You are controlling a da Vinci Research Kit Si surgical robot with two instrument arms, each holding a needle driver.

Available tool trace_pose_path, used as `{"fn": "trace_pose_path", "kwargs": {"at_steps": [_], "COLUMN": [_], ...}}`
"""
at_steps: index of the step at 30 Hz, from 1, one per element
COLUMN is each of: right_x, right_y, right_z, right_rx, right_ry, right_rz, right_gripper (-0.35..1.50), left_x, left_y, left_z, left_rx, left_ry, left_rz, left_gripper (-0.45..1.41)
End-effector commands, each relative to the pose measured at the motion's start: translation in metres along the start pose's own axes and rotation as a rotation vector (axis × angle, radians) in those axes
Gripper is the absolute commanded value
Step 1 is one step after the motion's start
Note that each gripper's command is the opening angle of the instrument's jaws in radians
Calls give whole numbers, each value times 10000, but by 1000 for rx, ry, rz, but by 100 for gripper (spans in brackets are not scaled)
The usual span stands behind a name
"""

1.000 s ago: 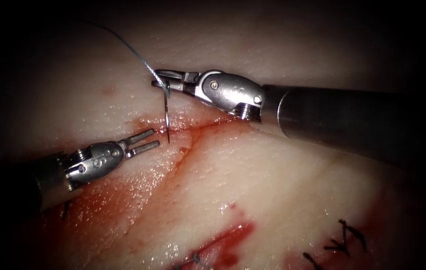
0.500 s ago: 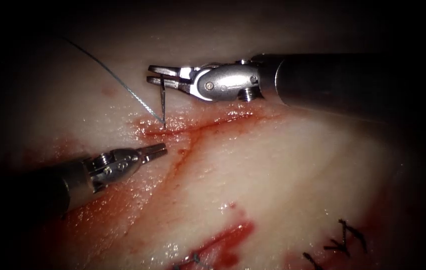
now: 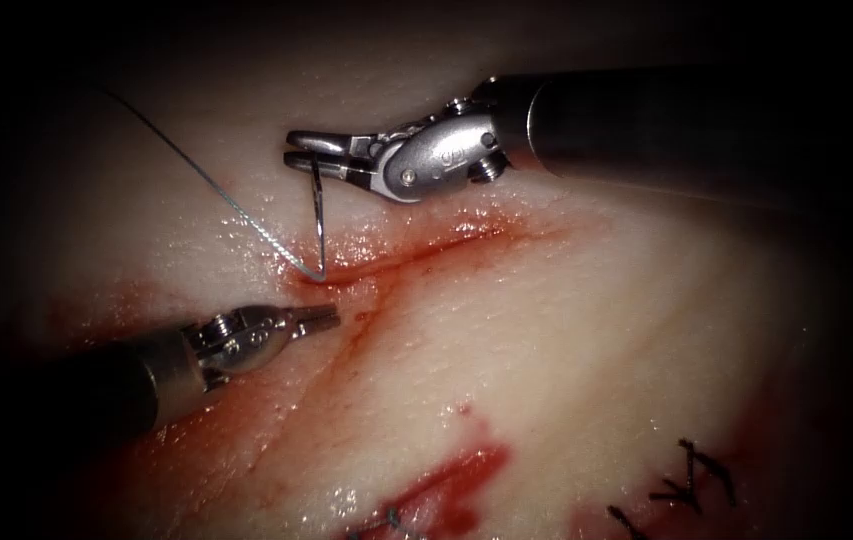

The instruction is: Wound Closure

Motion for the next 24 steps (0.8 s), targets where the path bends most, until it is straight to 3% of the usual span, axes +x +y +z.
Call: {"fn": "trace_pose_path", "kwargs": {"at_steps": [1, 19, 24], "right_x": [-6, -19, -36], "right_y": [1, -13, -31], "right_z": [11, 8, 4], "right_rx": [9, 48, 68], "right_ry": [-3, -57, -75], "right_rz": [-11, -175, -265], "right_gripper": [-35, -35, -35], "left_x": [4, 5, 5], "left_y": [-4, -8, -9], "left_z": [6, -2, -4], "left_rx": [3, 3, 2], "left_ry": [1, -7, -8], "left_rz": [0, -17, -19], "left_gripper": [9, 9, 9]}}
